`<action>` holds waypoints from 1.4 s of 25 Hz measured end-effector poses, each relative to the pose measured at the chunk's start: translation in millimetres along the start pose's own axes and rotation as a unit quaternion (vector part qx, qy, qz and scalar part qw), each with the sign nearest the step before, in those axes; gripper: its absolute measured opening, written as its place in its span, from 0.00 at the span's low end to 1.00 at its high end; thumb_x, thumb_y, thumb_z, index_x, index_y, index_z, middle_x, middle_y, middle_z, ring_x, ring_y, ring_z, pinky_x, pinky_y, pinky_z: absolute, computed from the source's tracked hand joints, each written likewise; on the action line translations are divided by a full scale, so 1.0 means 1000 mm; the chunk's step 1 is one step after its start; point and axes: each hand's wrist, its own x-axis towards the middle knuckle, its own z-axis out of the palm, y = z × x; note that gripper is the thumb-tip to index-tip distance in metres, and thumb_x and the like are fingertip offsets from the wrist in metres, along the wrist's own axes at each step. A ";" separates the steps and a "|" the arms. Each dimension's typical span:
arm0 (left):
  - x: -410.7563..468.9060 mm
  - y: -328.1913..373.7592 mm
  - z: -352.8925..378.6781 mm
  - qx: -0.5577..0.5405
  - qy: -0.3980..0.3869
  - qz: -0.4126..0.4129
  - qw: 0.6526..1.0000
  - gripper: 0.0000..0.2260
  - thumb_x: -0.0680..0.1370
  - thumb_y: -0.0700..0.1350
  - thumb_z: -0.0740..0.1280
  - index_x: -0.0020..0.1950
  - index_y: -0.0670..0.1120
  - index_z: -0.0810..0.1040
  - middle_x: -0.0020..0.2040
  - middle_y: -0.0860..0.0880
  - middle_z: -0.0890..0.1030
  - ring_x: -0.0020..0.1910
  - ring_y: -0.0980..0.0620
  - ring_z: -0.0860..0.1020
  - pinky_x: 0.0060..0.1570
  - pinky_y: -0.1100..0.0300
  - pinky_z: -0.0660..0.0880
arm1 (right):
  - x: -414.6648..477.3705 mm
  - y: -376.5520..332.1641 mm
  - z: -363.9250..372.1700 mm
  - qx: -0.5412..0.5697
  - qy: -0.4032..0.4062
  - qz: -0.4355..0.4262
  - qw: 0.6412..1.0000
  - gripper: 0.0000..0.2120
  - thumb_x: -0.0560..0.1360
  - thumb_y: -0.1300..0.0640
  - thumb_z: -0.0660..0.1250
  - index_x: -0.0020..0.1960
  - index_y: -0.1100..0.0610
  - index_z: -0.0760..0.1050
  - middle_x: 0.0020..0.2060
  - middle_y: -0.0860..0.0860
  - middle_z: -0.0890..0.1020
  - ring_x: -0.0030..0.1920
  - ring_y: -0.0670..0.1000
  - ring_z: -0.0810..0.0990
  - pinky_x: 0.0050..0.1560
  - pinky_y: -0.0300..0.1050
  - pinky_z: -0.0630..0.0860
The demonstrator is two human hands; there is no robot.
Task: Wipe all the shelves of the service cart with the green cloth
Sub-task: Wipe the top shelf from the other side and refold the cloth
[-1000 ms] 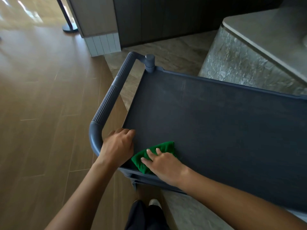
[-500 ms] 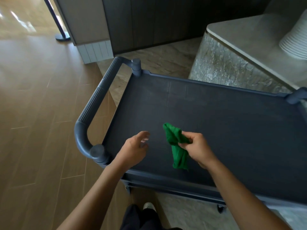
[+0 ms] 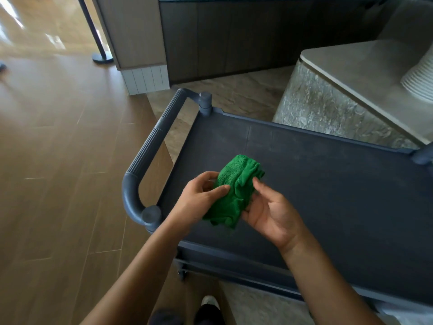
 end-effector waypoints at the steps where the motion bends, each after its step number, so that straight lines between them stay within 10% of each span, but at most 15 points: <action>1: -0.004 0.006 -0.010 0.010 0.013 0.013 1.000 0.12 0.75 0.40 0.70 0.58 0.43 0.77 0.49 0.41 0.83 0.47 0.45 0.83 0.48 0.51 0.80 | 0.001 0.003 0.012 0.010 -0.006 0.006 1.000 0.21 0.75 0.54 0.59 0.64 0.63 0.73 0.60 0.61 0.79 0.58 0.58 0.80 0.56 0.54 0.78; 16: -0.044 0.063 -0.277 0.077 0.052 0.115 0.989 0.10 0.74 0.40 0.71 0.54 0.48 0.80 0.47 0.45 0.81 0.41 0.52 0.81 0.39 0.60 0.79 | 0.078 0.150 0.234 0.090 -0.038 -0.005 0.995 0.19 0.78 0.56 0.55 0.65 0.65 0.70 0.59 0.62 0.79 0.57 0.60 0.80 0.53 0.58 0.79; 23: 0.006 0.055 -0.352 0.247 0.094 0.144 0.954 0.12 0.79 0.49 0.65 0.59 0.48 0.82 0.55 0.53 0.78 0.54 0.54 0.78 0.58 0.52 0.76 | 0.164 0.180 0.281 0.090 0.027 0.017 0.995 0.18 0.81 0.58 0.54 0.66 0.64 0.71 0.57 0.62 0.80 0.55 0.60 0.80 0.51 0.58 0.78; 29: 0.102 0.075 -0.384 0.217 0.040 0.102 0.970 0.16 0.74 0.62 0.63 0.49 0.53 0.83 0.40 0.56 0.84 0.40 0.63 0.81 0.39 0.67 0.76 | 0.266 0.176 0.304 0.015 0.064 -0.043 0.997 0.14 0.80 0.61 0.56 0.59 0.57 0.78 0.52 0.59 0.83 0.54 0.56 0.81 0.56 0.54 0.76; 35: 0.221 0.102 -0.405 0.193 0.042 0.025 0.980 0.17 0.77 0.56 0.64 0.40 0.44 0.83 0.37 0.46 0.84 0.38 0.51 0.81 0.44 0.49 0.78 | 0.368 0.138 0.320 -0.073 0.136 -0.097 0.983 0.10 0.79 0.59 0.61 0.56 0.54 0.79 0.49 0.55 0.84 0.51 0.54 0.83 0.56 0.56 0.77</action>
